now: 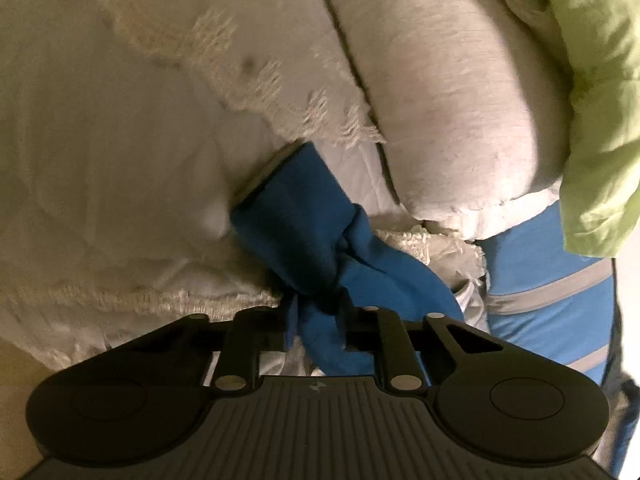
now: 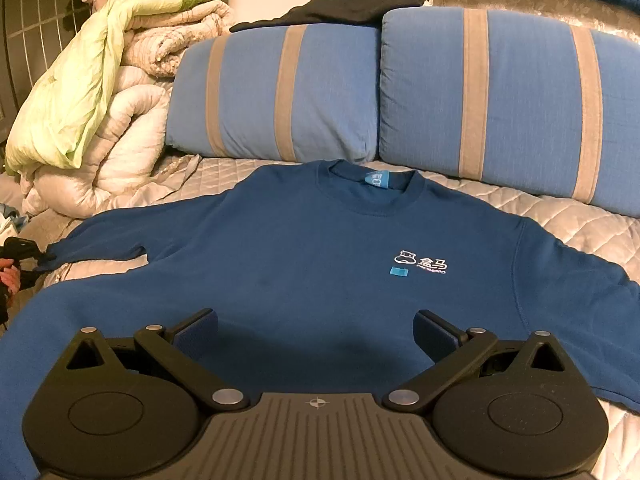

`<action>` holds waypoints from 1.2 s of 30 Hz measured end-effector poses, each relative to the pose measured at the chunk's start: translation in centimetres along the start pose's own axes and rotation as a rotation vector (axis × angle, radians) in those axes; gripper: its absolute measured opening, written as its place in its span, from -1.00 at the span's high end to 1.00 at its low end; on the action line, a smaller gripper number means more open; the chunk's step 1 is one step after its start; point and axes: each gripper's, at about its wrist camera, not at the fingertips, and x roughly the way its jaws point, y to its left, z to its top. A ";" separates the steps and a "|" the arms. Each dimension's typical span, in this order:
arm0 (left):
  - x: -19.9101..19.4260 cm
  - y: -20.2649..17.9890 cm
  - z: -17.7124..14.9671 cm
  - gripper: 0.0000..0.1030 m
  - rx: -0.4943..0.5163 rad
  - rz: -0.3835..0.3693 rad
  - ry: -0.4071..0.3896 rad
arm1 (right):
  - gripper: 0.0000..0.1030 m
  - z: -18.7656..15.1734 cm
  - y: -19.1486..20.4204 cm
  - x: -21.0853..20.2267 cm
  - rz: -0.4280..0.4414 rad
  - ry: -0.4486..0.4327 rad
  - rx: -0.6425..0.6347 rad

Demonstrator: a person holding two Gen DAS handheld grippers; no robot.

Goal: Fold clothes
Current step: 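Lift the held navy sleeve cuff upward with the left tool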

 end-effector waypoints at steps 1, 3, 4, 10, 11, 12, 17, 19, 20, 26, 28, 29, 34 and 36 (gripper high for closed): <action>-0.5 -0.8 0.5 0.74 0.035 0.010 -0.016 | -1.00 0.0 -0.1 0.0 0.002 0.000 0.003; -1.9 -2.0 1.6 0.75 0.078 0.004 -0.046 | -1.00 0.0 -0.2 0.0 0.007 -0.003 0.006; -2.6 -2.6 2.2 0.75 0.097 -0.001 -0.061 | -1.00 0.0 -0.2 -0.1 0.009 -0.005 0.008; -5.2 -3.5 2.4 0.75 0.206 0.033 -0.120 | -1.00 -0.1 -0.5 -0.2 0.024 -0.017 0.022; -5.0 -3.1 1.9 0.75 0.212 0.060 -0.114 | -1.00 -0.1 -0.6 -0.2 0.027 -0.020 0.026; -4.7 -2.6 1.5 0.75 0.203 0.079 -0.107 | -1.00 -0.1 -0.7 -0.2 0.031 -0.022 0.030; -3.6 0.0 -0.8 0.75 0.147 0.129 -0.072 | -1.00 -0.2 -0.9 -0.4 0.045 -0.029 0.046; -3.4 0.8 -1.2 0.69 0.097 0.119 -0.061 | -1.00 -0.2 -1.0 -0.5 0.047 -0.034 0.049; -3.3 1.2 -1.3 0.67 0.070 0.113 -0.056 | -1.00 -0.2 -1.0 -0.5 0.049 -0.036 0.051; -4.2 4.1 -1.7 0.22 -0.161 0.000 -0.062 | -1.00 -0.2 -1.2 -0.6 0.054 -0.041 0.060; -4.4 5.2 -1.8 0.14 -0.231 -0.039 -0.077 | -1.00 -0.2 -1.2 -0.6 0.055 -0.040 0.062; -4.5 5.8 -1.9 0.13 -0.266 -0.059 -0.084 | -1.00 -0.2 -1.2 -0.6 0.054 -0.040 0.062; -4.7 7.8 -1.8 0.13 -0.376 -0.123 -0.118 | -1.00 -0.2 -1.1 -0.5 0.052 -0.036 0.061; -4.6 8.2 -1.7 0.14 -0.386 -0.133 -0.129 | -1.00 -0.2 -1.0 -0.5 0.049 -0.035 0.060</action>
